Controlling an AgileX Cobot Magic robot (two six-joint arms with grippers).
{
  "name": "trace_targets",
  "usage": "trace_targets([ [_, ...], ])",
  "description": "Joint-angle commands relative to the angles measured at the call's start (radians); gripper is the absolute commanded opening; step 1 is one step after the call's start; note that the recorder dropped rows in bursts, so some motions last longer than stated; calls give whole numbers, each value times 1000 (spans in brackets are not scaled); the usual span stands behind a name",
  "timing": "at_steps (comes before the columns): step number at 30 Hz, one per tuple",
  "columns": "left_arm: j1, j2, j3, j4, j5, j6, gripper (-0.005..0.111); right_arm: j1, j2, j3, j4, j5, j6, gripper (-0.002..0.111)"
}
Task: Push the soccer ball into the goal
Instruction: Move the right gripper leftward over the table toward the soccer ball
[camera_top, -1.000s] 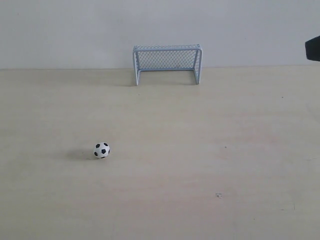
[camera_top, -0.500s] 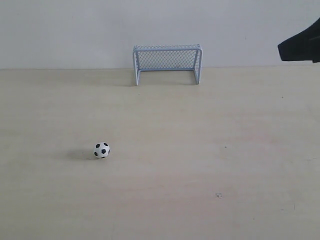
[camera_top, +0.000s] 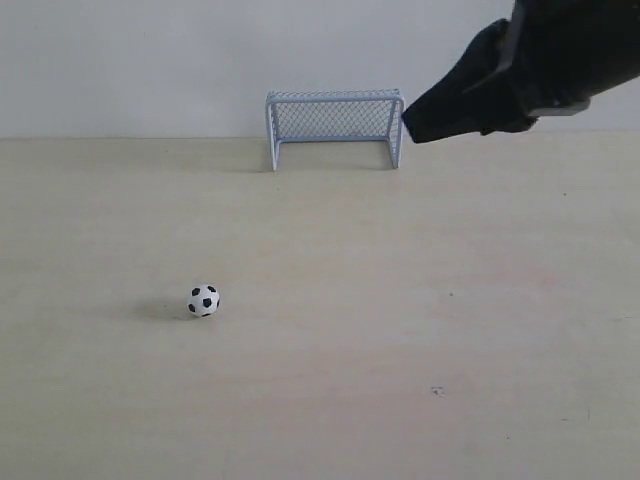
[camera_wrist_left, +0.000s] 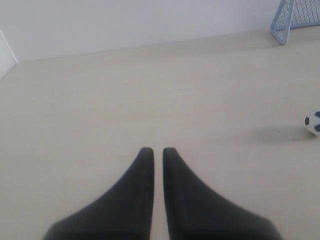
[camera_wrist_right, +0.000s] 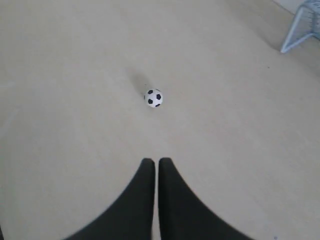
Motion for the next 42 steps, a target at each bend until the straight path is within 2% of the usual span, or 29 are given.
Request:
trace_targets([
  [1,-8,6,-4,0,-3,-9,6,56,54,-36,5,-3,-7,0],
  [11,-8,6,-4,0,-3,-9,6,132,188,-111,-16,21,23,0],
  [31,-8,6,-4,0,-3,-9,6,293,435,-380,-140,78,125,0],
  [42,-8,6,-4,0,-3,-9,6,306,561,-519,-145,170,171,0],
])
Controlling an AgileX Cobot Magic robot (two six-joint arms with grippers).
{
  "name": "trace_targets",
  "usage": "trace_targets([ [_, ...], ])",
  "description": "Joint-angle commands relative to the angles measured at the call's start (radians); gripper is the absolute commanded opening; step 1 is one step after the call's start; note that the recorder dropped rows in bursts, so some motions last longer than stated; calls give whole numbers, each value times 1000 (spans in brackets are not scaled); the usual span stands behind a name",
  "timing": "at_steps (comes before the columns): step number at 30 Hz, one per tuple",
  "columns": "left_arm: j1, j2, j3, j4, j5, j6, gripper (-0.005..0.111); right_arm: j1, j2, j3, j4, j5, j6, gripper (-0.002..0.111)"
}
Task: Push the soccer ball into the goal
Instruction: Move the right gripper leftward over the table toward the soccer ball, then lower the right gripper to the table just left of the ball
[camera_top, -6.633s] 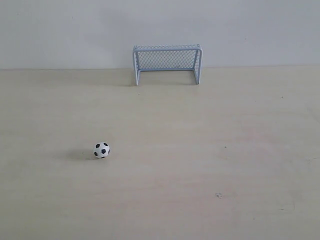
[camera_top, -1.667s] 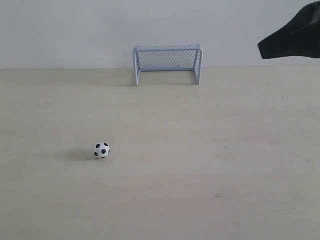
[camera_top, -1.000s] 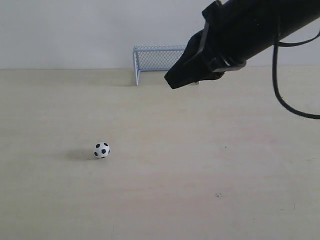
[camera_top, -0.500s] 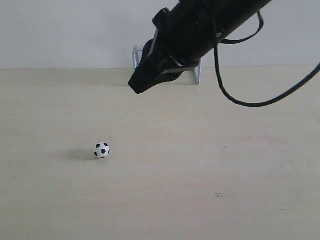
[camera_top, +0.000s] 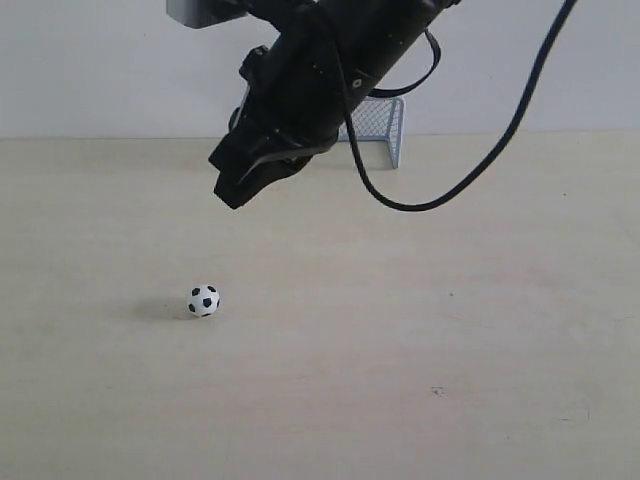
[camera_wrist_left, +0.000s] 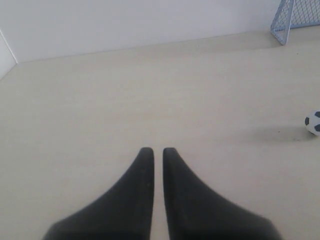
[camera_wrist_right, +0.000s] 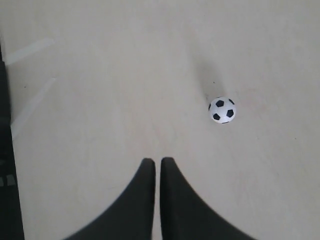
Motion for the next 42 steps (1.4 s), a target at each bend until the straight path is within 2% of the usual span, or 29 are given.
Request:
trace_targets([
  [1,-8,6,-4,0,-3,-9,6,3,45,-58,-2,42,19,0],
  [9,-8,6,-4,0,-3,-9,6,11,119,-147,-14,81,42,0],
  [20,-8,6,-4,0,-3,-9,6,107,259,-312,-67,130,83,0],
  [42,-8,6,-4,0,-3,-9,6,153,445,-316,1,55,100,0],
])
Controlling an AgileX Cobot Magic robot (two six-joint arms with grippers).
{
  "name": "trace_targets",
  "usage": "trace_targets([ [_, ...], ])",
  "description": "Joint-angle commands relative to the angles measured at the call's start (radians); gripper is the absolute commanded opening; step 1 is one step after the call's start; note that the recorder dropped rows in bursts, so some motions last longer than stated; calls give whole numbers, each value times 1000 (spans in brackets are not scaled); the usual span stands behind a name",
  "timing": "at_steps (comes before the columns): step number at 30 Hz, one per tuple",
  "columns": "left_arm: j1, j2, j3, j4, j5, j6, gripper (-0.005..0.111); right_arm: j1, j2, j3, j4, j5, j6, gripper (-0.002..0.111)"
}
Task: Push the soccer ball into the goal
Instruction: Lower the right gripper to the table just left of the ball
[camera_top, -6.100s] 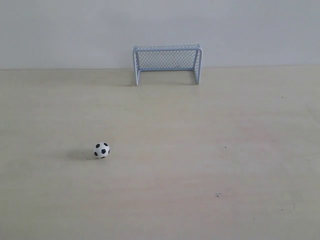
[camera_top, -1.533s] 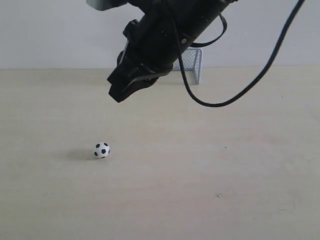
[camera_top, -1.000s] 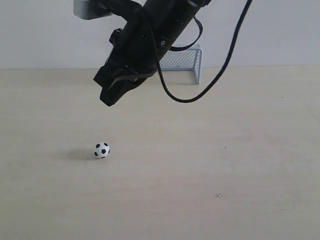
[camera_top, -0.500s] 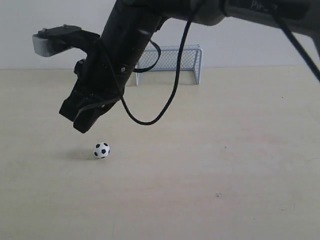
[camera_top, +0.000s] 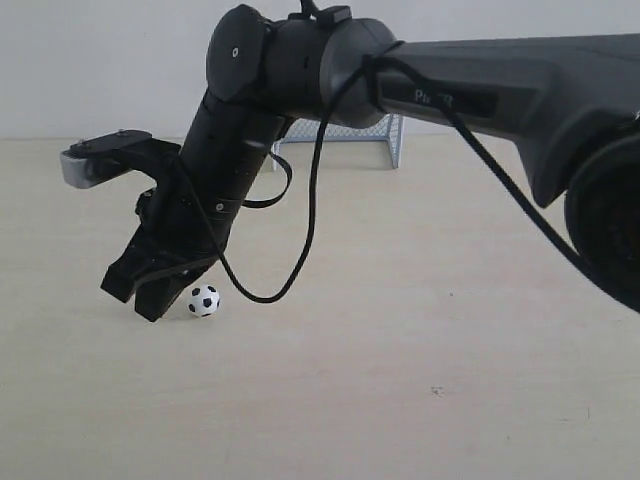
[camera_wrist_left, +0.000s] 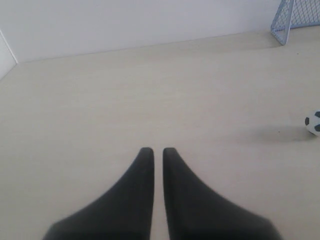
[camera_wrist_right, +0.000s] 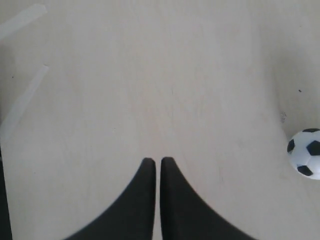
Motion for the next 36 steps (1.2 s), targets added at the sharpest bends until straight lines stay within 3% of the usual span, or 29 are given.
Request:
trace_targets([
  [1,-8,6,-4,0,-3,-9,6,0,26,-25,26,-4,2,0],
  [22,-8,6,-4,0,-3,-9,6,0,240,-358,24,66,102,0],
  [36,-8,6,-4,0,-3,-9,6,9,267,-374,-89,66,171,0],
])
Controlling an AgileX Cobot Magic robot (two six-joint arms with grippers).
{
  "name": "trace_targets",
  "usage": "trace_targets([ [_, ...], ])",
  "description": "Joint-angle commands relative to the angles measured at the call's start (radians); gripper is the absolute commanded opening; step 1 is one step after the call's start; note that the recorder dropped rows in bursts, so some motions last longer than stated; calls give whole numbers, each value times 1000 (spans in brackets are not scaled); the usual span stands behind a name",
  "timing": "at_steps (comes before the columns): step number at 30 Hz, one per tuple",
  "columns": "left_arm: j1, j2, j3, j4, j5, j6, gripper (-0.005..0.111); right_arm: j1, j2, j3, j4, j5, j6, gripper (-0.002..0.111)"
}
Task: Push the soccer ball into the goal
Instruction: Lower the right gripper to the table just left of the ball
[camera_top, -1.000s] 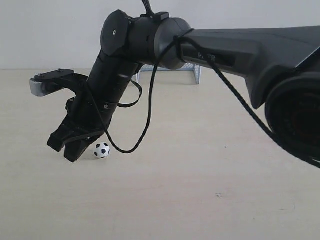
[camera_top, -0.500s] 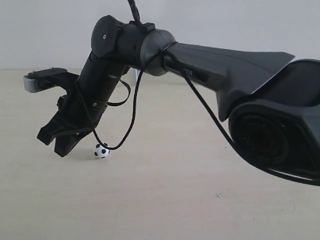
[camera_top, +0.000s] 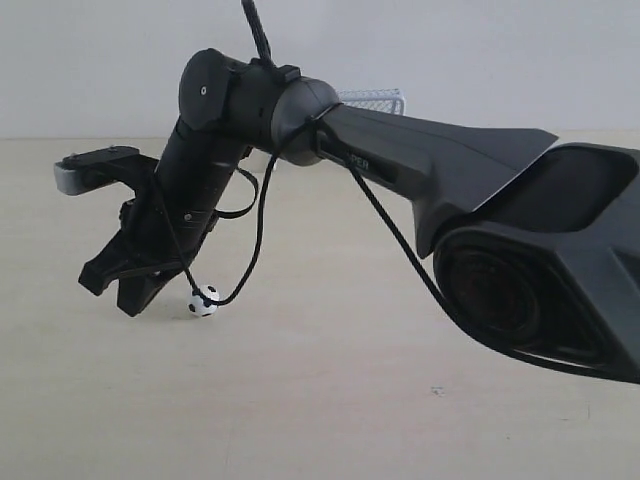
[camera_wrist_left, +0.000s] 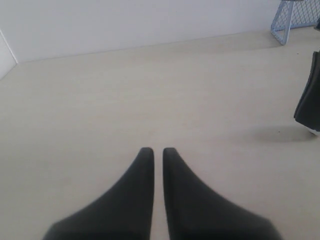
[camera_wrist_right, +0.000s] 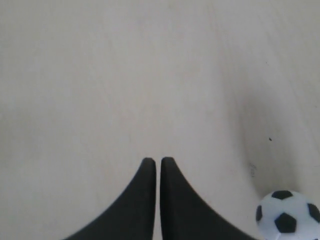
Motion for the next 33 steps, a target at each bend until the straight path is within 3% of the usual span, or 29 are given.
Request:
trace_targets([
  [1,-8,6,-4,0,-3,-9,6,8,0,-6,-76,5,37,0],
  [33,-8,6,-4,0,-3,-9,6,59,53,-6,-277,5,34,0],
])
